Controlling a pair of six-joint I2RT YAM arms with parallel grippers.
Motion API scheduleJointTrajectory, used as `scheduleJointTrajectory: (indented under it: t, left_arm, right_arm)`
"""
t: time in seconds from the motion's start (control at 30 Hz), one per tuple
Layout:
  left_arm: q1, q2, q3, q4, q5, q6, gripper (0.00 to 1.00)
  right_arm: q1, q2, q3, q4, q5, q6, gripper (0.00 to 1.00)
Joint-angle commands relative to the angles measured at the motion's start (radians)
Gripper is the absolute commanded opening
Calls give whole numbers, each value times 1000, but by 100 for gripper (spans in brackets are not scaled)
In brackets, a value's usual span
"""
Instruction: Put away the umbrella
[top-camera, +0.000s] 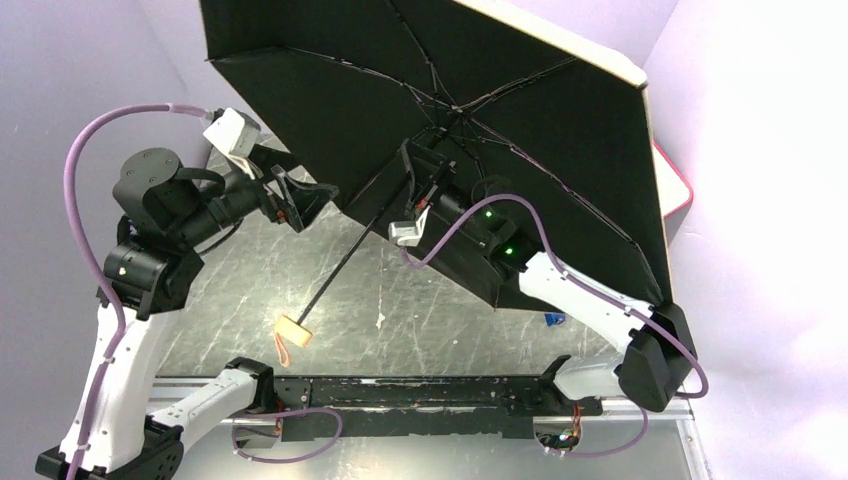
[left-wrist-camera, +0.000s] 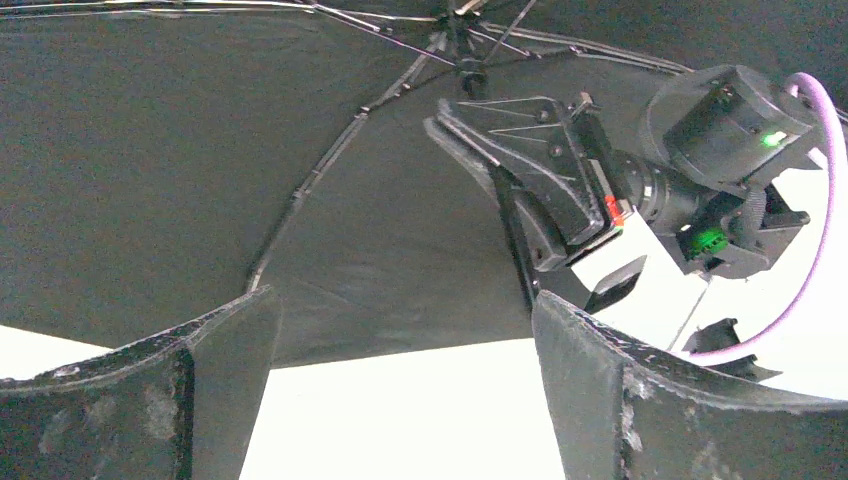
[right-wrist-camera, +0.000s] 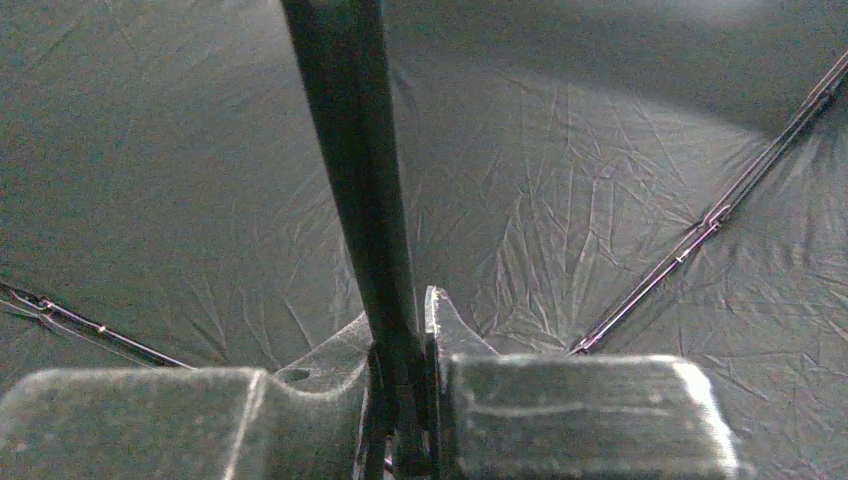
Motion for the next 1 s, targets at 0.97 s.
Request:
scheduleJointTrajectory:
  t: [0.97]
  left_arm:
    - [-32, 16, -265, 87, 260, -45, 77]
  right_arm:
    - [83, 143, 171, 116, -8, -257, 0]
